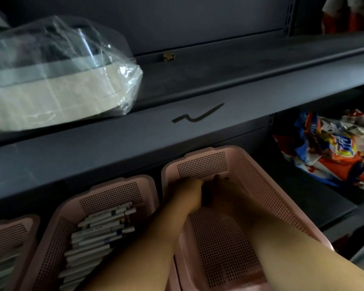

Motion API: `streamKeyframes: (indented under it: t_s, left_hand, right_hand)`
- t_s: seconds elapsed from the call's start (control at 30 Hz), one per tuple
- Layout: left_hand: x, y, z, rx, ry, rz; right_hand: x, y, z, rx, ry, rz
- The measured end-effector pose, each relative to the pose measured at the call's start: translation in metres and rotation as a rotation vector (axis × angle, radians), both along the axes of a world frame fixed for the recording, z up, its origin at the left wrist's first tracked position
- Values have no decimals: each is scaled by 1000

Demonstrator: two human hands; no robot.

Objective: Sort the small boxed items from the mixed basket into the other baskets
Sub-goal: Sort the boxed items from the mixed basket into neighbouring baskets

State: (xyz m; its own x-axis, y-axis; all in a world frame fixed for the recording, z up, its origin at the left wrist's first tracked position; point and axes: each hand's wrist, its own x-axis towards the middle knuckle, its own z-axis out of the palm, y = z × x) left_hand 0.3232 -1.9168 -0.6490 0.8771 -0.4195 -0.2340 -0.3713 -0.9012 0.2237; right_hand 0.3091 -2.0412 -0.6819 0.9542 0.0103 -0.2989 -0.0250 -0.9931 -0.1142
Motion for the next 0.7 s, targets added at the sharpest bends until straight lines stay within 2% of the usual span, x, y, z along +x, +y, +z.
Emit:
streamKeyframes:
  t_s: [0.13,0.3,0.43,0.57,0.63,0.7]
  left_hand:
    - [0,-1,-4,45,12,-22]
    - [4,-1,-7,6,114,-55]
    - [8,-2,-9,-57,176,-58]
    - [6,-3,-8,-123,167,-43]
    - [4,-3,-8,-136,153,-24]
    - [3,-2,-8,-149,139,-18]
  right_hand:
    - [5,-13,-8,97,-112,-71]
    - [4,-15,-2,50,-11,-28]
    - [4,-14,-11,159,-6,16]
    - [0,-8,1,130,19,-28]
    - [-1,-3,4,53,58,-18]
    - [-2,-1,6,8,17,-25]
